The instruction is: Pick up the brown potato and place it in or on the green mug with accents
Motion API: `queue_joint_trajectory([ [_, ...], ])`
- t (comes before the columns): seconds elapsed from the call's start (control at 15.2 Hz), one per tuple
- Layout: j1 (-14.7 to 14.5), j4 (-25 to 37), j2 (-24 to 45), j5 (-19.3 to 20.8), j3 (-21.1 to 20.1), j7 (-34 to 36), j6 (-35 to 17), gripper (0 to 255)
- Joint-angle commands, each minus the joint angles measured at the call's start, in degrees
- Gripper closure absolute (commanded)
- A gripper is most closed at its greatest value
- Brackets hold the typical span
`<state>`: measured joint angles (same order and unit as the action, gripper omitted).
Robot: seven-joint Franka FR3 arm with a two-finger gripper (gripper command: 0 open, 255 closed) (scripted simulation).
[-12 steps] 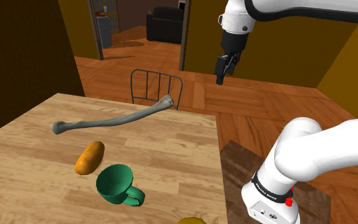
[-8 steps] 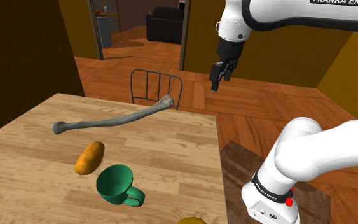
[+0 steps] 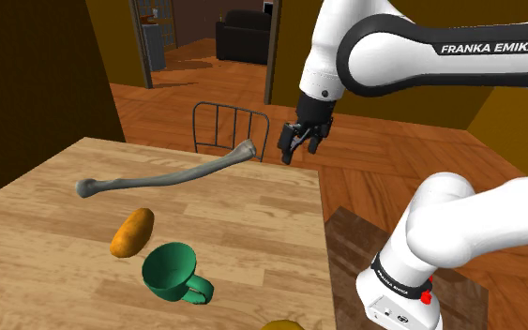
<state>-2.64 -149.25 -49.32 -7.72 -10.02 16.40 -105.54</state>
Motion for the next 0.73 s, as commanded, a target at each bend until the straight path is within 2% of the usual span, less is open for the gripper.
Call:
queue_joint_trajectory([
  [0.0,-0.38,-2.25,0.77,-2.87,-1.8,3.51,-4.5,0],
  [0.33,-1.66,-5.28,5.52,-9.86,-7.46,11.97,-16.25,0],
  [0.66,-2.12,-5.39,13.71,-15.74,-13.7,20.01,-29.24,0],
])
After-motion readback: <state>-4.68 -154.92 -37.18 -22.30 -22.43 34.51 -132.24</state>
